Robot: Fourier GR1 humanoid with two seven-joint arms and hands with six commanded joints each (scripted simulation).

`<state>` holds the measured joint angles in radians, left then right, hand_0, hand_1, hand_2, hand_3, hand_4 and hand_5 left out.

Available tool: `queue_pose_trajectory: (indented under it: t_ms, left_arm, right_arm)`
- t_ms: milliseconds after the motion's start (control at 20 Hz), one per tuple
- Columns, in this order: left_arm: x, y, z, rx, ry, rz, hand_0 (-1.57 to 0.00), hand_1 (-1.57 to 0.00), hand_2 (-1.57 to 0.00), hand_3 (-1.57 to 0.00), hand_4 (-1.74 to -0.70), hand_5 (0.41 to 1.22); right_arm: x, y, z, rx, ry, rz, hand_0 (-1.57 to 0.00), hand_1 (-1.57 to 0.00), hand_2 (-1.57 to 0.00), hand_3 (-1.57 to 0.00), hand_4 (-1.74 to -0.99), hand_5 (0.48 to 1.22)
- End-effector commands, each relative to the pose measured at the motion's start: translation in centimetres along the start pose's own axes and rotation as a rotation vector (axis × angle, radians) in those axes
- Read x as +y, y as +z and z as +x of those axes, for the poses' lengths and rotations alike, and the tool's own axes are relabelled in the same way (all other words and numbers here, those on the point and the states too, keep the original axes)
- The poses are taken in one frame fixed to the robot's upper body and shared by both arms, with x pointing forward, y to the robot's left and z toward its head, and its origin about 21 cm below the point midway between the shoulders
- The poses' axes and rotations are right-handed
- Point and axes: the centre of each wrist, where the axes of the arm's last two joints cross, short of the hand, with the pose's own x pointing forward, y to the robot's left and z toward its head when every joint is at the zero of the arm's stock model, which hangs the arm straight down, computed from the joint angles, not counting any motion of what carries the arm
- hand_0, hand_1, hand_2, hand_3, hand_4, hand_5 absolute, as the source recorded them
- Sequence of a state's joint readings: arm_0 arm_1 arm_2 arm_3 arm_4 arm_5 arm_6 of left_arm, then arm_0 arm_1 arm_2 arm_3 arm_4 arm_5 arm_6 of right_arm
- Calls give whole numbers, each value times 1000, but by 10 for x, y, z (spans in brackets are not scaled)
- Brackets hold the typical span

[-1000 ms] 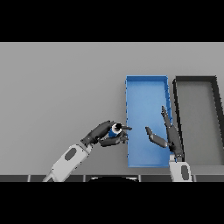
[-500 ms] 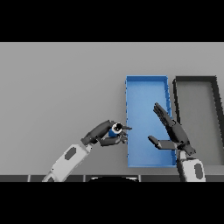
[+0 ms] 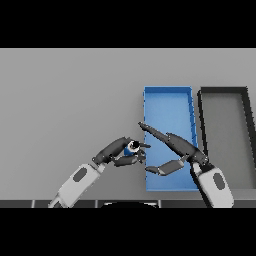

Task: Pick up the blue pipe and place it into the blue bin.

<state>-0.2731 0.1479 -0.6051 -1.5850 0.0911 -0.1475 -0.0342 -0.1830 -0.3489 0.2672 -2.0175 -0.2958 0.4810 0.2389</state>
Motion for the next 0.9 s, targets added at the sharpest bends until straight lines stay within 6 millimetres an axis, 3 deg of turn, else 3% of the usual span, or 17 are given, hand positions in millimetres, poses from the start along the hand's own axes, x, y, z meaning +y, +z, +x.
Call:
queue_pose_trajectory:
  t_ms: [0,150,450,550,650,750,800,850]
  left_arm:
    - [-1,-4,1,4,-5,-8,-1571,-1571,-1571,-1486,-1741,1221]
    - [0,-3,-3,-12,15,-23,-1571,-1571,-1571,-1516,-1741,1221]
    - [6,2,-2,-7,-22,-28,-1571,-1571,-1571,-1540,-1740,1221]
    - [4,0,1,-8,24,-42,-1571,-1571,-1571,-1484,-1736,1221]
    - [9,0,1,61,-89,-73,-1182,-1078,-1063,-1030,-1682,1221]
    - [11,3,2,146,-130,-100,-818,-706,-680,-659,-1480,1221]
    - [9,4,-1,123,-111,-86,-776,-706,-686,-583,-1533,1221]
    - [8,1,0,102,-116,-64,-935,-879,-863,-781,-1574,1221]
  right_arm:
    - [4,-6,-1,6,-9,32,1,1,1,1,-1276,527]
    - [9,-26,3,12,1,89,1,1,1,1,-1232,531]
    - [13,-68,9,-3,14,176,1,1,1,1,-1218,508]
    - [18,-78,10,1,2,207,-53,-84,-102,-46,-1245,506]
    - [16,-90,13,14,17,243,-345,-375,-379,-296,-1335,507]
    - [19,-97,12,6,29,279,-718,-699,-739,-635,-1430,522]
    - [20,-99,11,-12,6,290,-888,-873,-905,-768,-1486,550]
    - [20,-98,9,-14,-26,314,-1025,-1013,-1038,-868,-1530,606]
